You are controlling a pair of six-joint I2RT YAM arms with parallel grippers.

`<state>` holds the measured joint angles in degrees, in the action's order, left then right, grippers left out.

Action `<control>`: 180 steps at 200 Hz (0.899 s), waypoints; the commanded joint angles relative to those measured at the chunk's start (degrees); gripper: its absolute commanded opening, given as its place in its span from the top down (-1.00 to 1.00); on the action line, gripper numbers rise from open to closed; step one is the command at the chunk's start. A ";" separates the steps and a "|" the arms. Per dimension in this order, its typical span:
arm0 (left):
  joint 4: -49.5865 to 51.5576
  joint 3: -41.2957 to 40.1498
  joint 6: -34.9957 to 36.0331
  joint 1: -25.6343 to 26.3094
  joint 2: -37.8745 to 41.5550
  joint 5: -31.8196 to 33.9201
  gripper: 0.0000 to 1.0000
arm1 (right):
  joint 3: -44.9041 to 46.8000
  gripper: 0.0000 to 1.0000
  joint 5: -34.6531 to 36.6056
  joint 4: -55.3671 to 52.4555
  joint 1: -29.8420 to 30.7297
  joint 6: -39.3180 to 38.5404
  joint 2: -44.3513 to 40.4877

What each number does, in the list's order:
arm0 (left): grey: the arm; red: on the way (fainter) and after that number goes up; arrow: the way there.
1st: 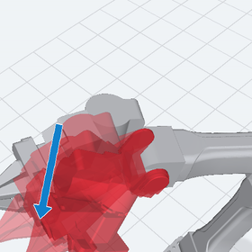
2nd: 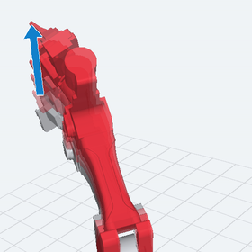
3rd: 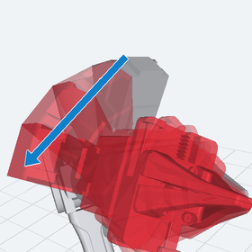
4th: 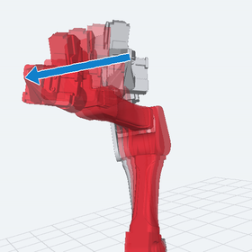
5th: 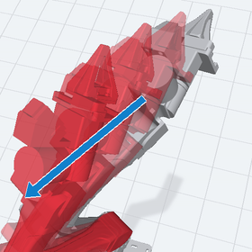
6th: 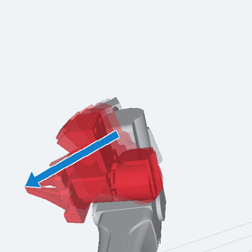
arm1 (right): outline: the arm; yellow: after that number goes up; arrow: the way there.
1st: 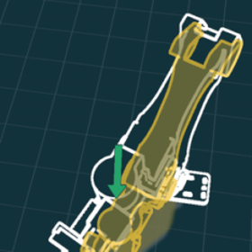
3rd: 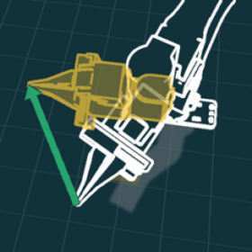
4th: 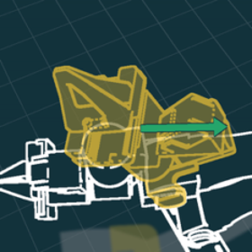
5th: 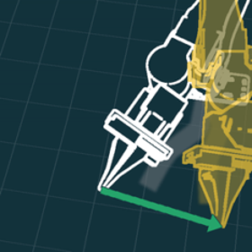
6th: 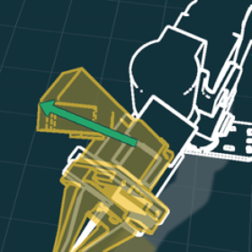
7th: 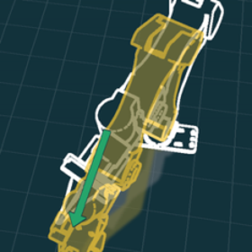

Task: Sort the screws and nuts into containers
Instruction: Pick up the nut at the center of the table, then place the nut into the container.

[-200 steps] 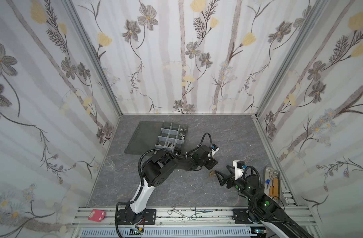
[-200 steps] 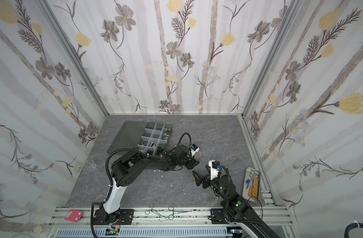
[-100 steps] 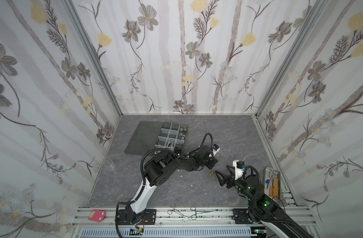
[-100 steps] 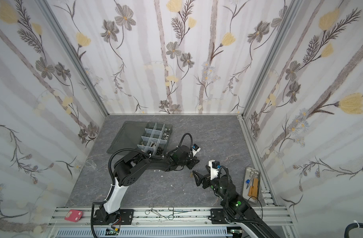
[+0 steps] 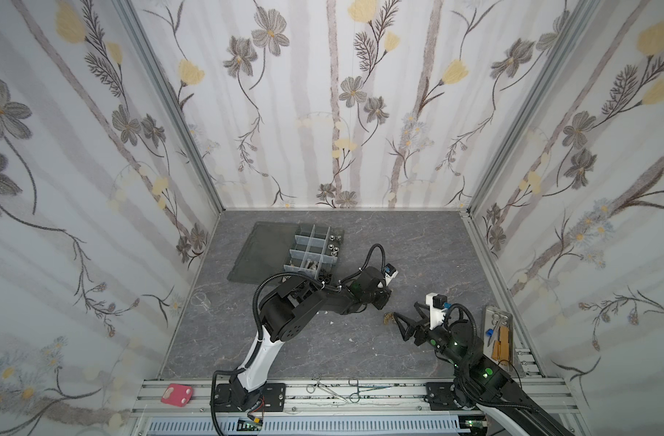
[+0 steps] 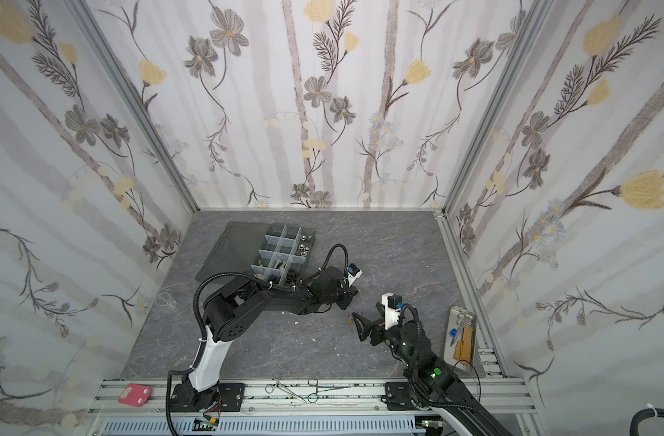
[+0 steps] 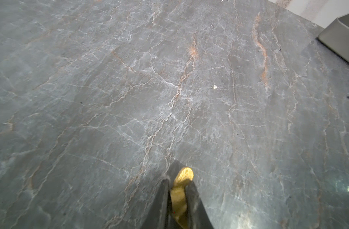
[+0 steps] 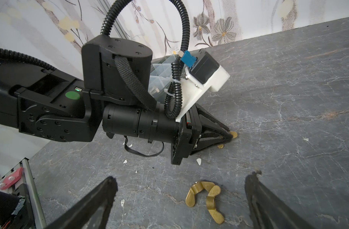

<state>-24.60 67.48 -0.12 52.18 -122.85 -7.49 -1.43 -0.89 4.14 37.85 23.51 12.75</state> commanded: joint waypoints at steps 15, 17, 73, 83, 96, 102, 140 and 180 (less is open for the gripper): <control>2.11 -0.72 1.30 -0.57 1.89 2.73 0.72 | 0.04 -0.99 1.16 1.39 0.03 0.22 0.00; 2.04 -0.80 1.34 -0.72 2.12 2.74 0.72 | 0.05 -1.00 1.20 1.39 0.03 0.22 -0.01; -1.59 -4.37 -0.47 -3.90 9.30 2.52 0.77 | 0.07 -0.99 1.15 1.57 0.04 0.22 0.52; -0.97 -4.45 -0.66 -4.42 11.08 2.73 0.77 | 0.03 -0.99 1.24 1.57 0.05 0.22 0.58; 0.14 -4.49 -0.84 -5.43 13.45 3.18 0.77 | 0.03 -1.00 1.24 1.61 0.03 0.26 0.67; 0.89 -4.53 -0.93 -6.04 14.56 3.52 0.77 | 0.03 -1.00 1.24 1.71 0.04 0.30 0.76; 6.17 -6.76 -0.76 -12.09 22.16 3.99 0.77 | -0.02 -1.00 0.97 2.01 0.04 0.22 1.39; 15.75 -10.69 -1.74 -20.84 29.24 8.30 0.77 | -0.02 -1.00 1.07 2.01 0.00 0.29 1.40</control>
<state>-16.21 58.63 -0.47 35.09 -96.51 -2.81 -1.43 -0.03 4.23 37.85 23.51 14.09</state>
